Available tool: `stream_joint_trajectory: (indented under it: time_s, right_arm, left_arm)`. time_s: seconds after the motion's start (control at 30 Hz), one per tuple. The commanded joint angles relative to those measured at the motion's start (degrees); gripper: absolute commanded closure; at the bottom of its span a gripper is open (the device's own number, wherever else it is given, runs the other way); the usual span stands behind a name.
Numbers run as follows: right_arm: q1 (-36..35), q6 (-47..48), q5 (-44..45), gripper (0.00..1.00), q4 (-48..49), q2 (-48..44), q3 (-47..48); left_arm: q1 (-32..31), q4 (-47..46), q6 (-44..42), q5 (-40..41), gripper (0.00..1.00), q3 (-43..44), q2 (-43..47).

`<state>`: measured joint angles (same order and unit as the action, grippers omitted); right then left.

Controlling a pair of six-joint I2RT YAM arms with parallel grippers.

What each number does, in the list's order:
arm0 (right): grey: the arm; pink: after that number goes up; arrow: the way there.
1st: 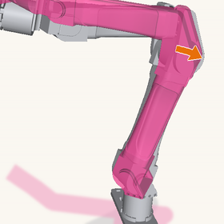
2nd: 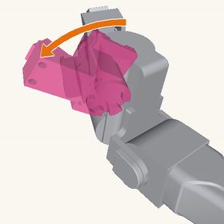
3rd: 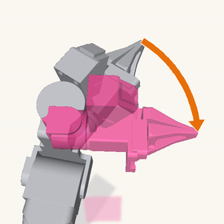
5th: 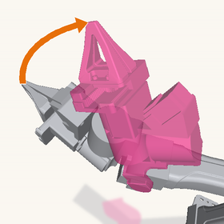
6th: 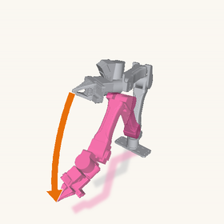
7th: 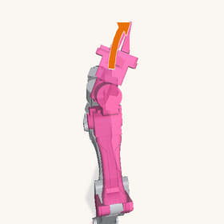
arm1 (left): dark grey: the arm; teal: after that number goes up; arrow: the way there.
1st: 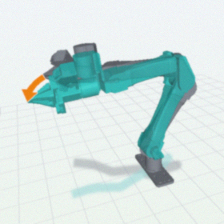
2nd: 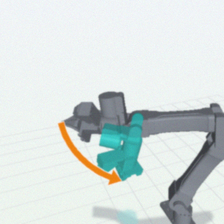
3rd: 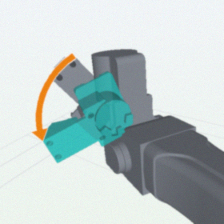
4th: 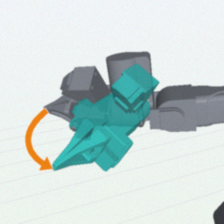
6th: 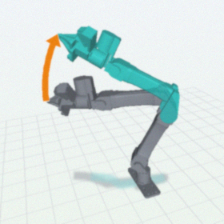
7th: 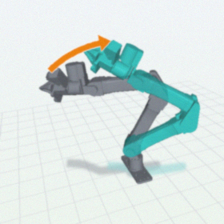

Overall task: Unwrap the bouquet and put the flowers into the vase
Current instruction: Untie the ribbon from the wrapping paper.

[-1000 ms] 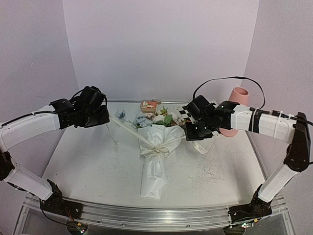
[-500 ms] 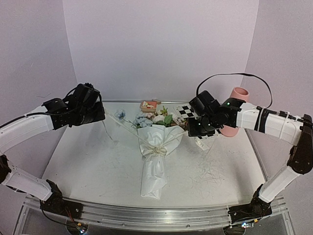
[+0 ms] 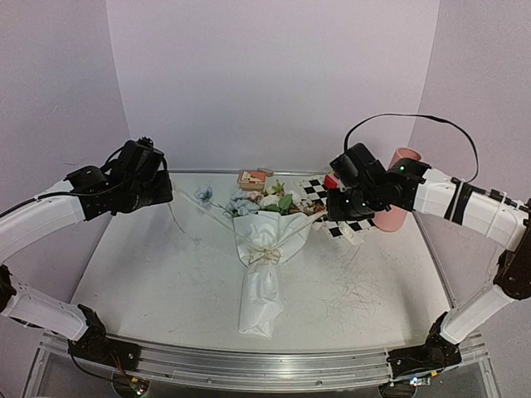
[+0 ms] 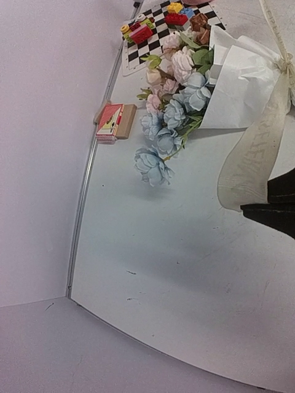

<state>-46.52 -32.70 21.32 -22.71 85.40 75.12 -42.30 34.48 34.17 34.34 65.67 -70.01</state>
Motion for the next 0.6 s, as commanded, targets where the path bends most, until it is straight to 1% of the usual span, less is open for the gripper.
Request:
stream_joint_trajectory:
  time_s: [0.0, 0.4, 0.57]
  right_arm:
    - [0.21, 0.92, 3.16, 1.0, -2.51, -2.34, 2.94]
    - [0.27, 5.06, 9.52, 1.0, -3.22, -5.09, 4.5]
    - [0.23, 6.6, 10.75, 1.0, -3.19, -6.12, 5.16]
  left_arm:
    - [0.44, 0.36, -2.54, 2.97, 1.0, 2.89, 2.48]
    - [0.38, 1.0, -6.37, 5.09, 1.0, 4.73, 4.26]
    - [0.43, 1.27, -7.2, 5.67, 1.0, 5.59, 5.74]
